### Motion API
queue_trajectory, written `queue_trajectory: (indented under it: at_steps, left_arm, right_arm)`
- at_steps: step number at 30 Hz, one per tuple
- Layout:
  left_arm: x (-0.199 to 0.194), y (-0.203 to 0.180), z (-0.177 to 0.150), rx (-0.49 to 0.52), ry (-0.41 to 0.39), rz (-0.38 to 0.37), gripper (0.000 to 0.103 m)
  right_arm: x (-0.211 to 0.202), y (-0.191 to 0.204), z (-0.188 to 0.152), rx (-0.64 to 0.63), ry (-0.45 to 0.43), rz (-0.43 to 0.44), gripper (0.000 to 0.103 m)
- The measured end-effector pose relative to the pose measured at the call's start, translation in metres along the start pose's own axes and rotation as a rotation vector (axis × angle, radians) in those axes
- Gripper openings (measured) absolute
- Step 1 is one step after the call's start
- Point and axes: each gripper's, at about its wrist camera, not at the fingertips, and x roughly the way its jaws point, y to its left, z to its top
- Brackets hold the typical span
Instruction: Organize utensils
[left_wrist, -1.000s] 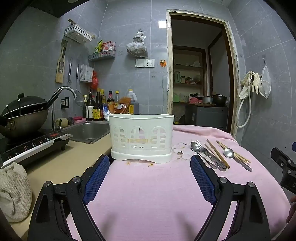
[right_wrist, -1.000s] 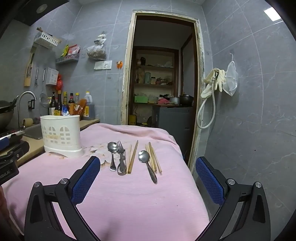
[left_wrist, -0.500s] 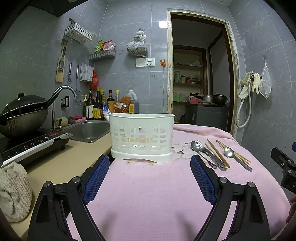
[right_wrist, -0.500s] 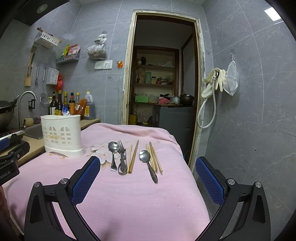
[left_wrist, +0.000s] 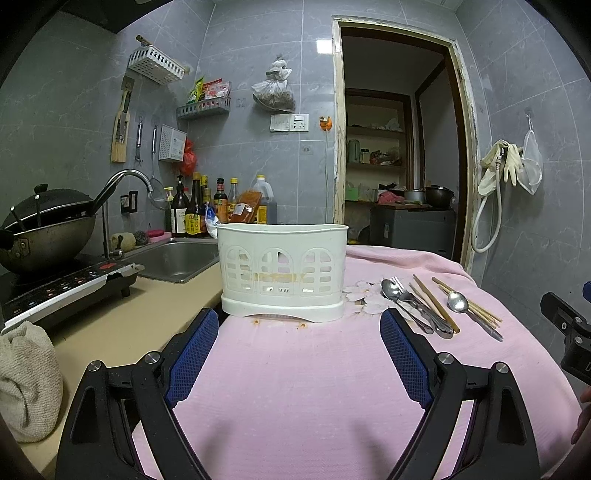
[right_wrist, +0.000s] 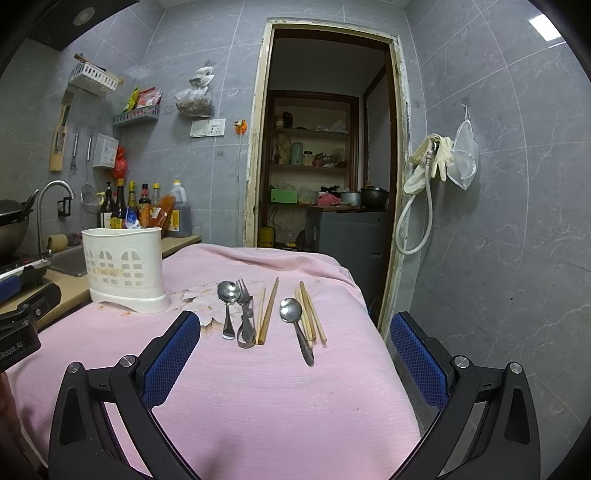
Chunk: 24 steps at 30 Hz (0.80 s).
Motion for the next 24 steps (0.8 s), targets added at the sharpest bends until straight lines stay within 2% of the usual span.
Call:
queue_trajectory:
  at_steps: [24]
  left_arm:
    - [0.0011, 0.0004, -0.0029, -0.003, 0.005, 0.0, 0.086]
  right_arm:
    - [0.0007, 0.0028, -0.0004, 0.001, 0.004, 0.001, 0.103]
